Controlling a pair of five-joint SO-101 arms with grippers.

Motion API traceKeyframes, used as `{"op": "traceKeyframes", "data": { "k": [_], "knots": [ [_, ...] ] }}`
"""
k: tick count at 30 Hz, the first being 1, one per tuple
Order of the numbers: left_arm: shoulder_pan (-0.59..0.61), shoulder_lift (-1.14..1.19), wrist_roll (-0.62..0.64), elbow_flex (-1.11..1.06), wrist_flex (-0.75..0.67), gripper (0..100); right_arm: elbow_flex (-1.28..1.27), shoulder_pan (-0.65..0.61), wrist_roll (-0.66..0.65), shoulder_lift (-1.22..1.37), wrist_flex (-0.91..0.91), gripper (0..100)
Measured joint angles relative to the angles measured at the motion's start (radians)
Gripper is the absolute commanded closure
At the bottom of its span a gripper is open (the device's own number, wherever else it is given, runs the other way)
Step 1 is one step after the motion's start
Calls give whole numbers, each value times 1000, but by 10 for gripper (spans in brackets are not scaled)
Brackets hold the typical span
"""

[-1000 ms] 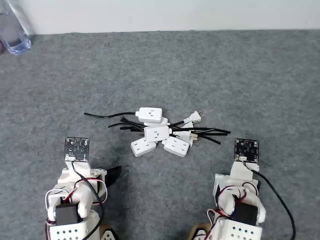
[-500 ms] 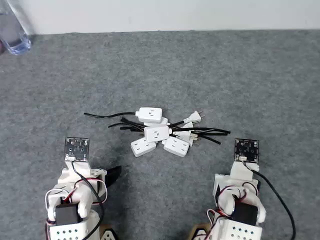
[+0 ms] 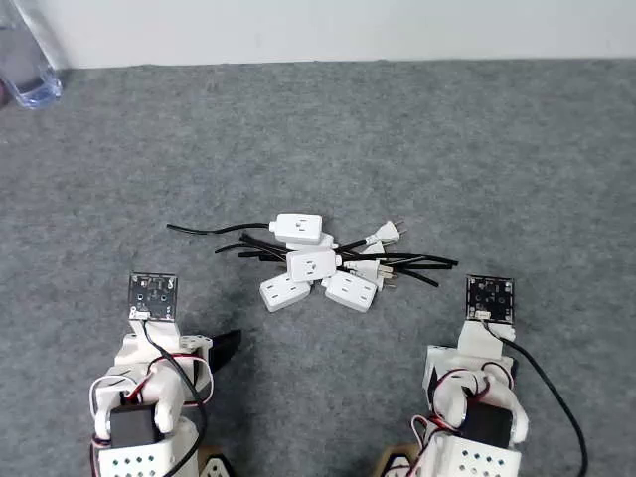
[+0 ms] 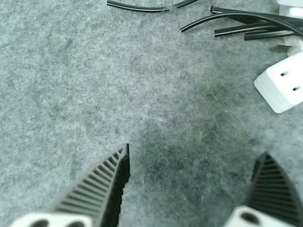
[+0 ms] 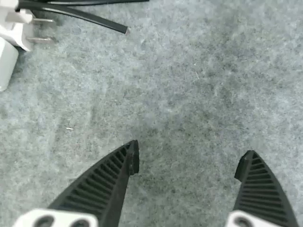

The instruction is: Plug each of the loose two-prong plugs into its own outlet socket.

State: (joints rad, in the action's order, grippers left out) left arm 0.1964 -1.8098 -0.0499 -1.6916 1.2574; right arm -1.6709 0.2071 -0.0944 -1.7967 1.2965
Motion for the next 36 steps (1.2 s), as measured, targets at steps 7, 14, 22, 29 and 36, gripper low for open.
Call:
{"op": "traceKeyframes", "data": {
  "k": [7,14,22,29,36],
  "knots": [
    [0,0,0,0,0,617,0,0,3,0,0,665],
    [0,0,0,0,0,617,0,0,3,0,0,665],
    [0,0,0,0,0,617,0,0,8,0,0,664],
    [0,0,0,0,-66,617,0,-26,9,0,-18,664],
    [0,0,0,0,-218,617,0,-32,9,0,-126,666]
  ]
}}
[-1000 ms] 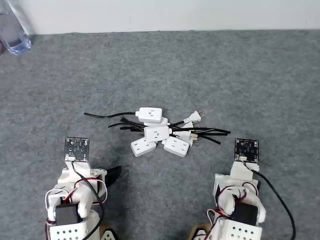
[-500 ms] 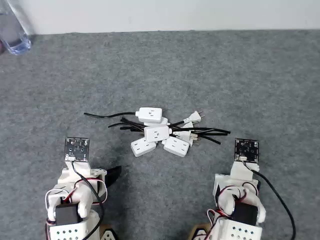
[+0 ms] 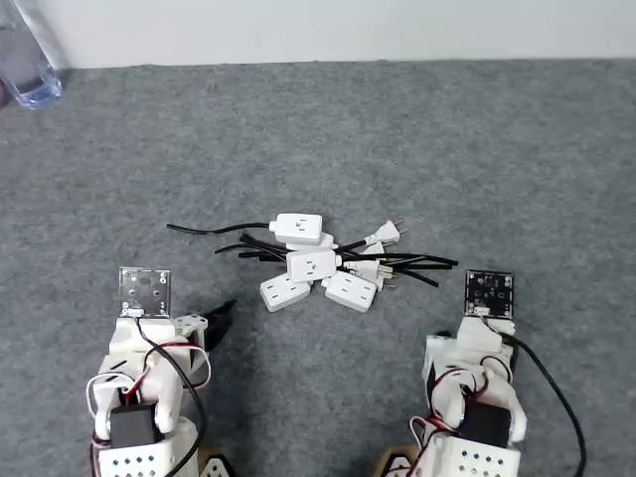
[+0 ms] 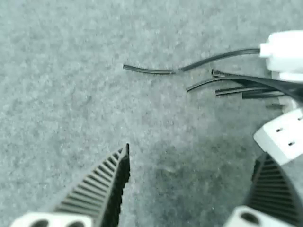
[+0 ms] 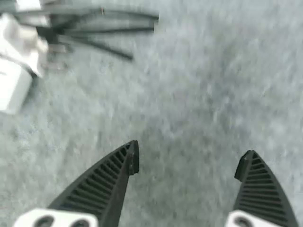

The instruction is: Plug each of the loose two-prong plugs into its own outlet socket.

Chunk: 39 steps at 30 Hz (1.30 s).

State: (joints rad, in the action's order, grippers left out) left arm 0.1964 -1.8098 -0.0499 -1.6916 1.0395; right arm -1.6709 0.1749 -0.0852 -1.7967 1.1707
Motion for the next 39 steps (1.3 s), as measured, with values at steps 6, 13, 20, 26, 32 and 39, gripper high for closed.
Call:
{"op": "traceKeyframes", "data": {
  "k": [6,13,20,26,32,39],
  "knots": [
    [0,0,0,0,29,617,0,0,0,0,-84,666],
    [0,0,0,0,86,617,0,0,0,0,-158,666],
    [23,0,0,0,86,617,0,-31,0,0,-485,666],
    [114,0,0,0,86,617,0,-264,103,0,-618,666],
    [123,0,0,0,86,616,0,-393,233,0,-505,664],
    [123,0,0,0,86,615,0,-404,242,0,-368,664]
  ]
}}
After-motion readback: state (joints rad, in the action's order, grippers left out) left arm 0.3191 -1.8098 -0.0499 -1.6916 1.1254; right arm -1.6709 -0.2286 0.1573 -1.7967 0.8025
